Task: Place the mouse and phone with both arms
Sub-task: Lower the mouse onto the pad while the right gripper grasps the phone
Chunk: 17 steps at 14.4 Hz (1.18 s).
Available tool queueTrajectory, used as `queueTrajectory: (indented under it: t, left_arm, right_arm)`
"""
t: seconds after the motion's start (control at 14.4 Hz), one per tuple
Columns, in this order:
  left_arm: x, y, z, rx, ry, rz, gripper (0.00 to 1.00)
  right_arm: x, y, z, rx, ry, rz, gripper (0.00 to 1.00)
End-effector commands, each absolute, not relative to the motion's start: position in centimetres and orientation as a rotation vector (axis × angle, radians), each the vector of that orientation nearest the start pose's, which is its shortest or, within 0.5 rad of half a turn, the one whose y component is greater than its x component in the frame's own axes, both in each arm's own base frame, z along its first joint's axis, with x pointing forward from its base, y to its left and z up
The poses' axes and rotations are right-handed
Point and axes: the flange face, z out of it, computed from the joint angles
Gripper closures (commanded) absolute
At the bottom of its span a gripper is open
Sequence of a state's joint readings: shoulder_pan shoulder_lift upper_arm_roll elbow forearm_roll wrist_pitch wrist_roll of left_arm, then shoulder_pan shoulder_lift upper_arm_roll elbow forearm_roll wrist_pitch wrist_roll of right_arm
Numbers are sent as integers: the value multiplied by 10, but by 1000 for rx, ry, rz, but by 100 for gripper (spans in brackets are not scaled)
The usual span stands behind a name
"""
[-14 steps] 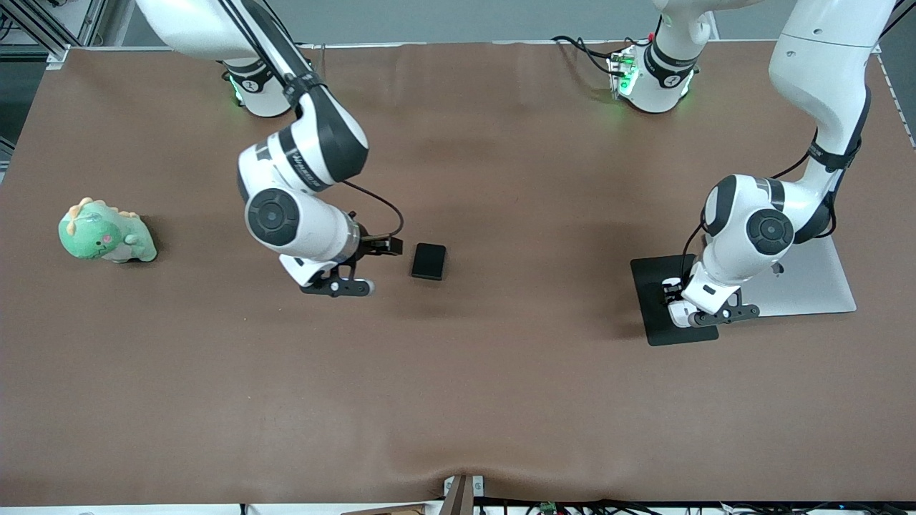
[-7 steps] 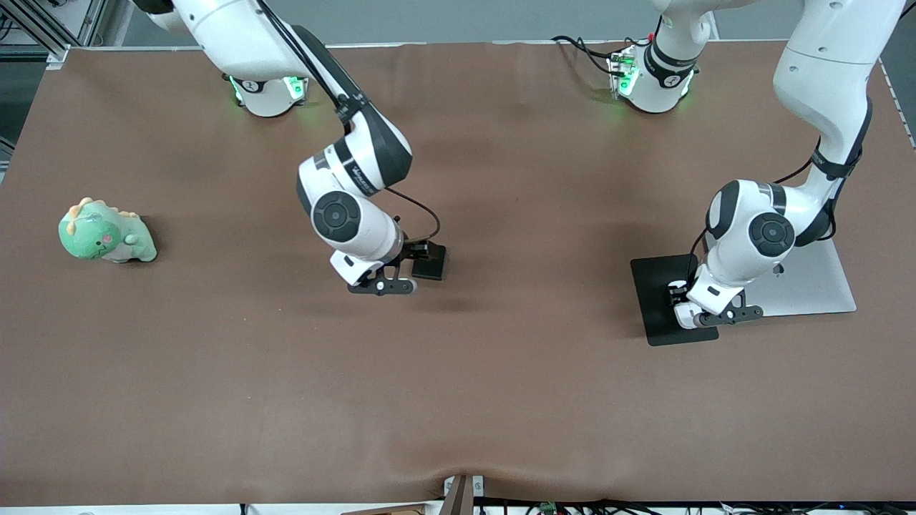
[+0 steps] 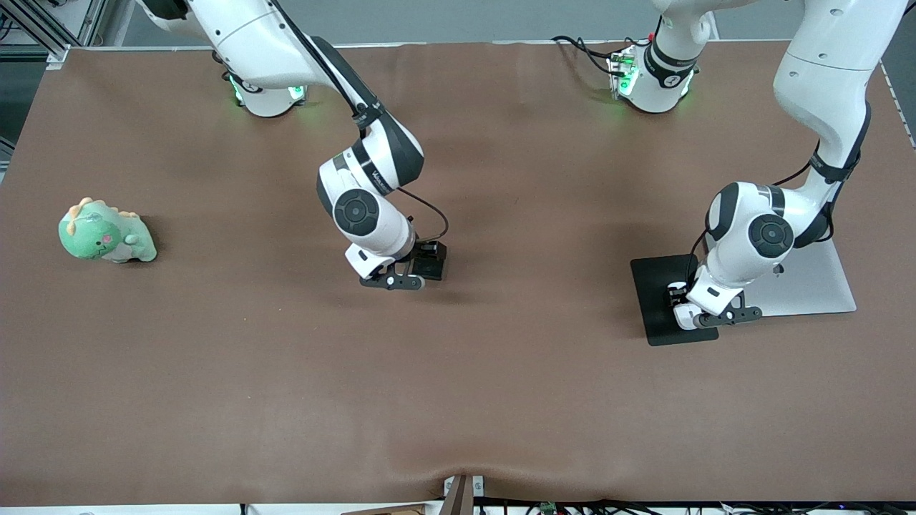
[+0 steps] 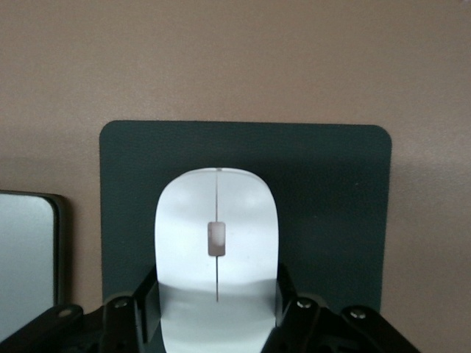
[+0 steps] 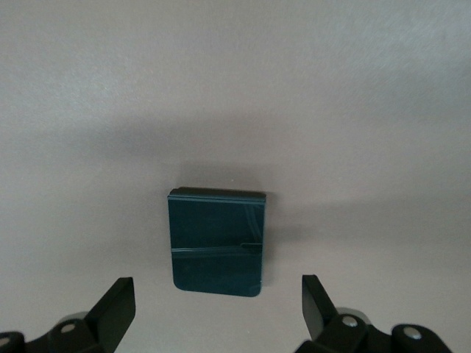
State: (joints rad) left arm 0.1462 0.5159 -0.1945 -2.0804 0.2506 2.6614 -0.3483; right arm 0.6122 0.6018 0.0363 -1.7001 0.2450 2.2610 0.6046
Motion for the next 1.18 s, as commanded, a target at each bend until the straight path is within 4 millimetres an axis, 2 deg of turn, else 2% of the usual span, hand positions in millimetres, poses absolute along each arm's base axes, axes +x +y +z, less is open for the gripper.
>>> queueTrajectory:
  t: [0.0,0.14,0.21,0.55,0.69,0.76,0.83,0.9,1.11]
  left_arm:
    - [592,-41,186,-3123,-142,-163,82]
    - [593,-45,186,-3124,-135,-165,81]
    - [593,-46,183,-3126,-131,-162,72]
    - [592,-51,182,-3128,-124,-160,69]
    - [593,-51,181,-3128,-124,-160,53]
    - [594,-52,182,-3128,-122,-162,39]
    - [594,-52,182,-3128,-120,-162,16]
    - [594,-52,182,-3128,-122,-162,0]
    - [595,-51,185,-3127,-113,-170,0]
  right_arm:
    - [520,424,222,-3000,225,225,0]
    - [519,426,215,-3009,248,198,0]
    - [518,428,209,-3015,251,195,0]
    - [514,431,190,-3040,264,174,0]
    - [512,435,184,-3036,281,155,0]
    - [510,437,182,-3038,278,156,0]
    - [509,437,178,-3041,280,160,0]
    - [509,438,178,-3038,281,153,0]
    - [508,439,174,-3054,269,140,0]
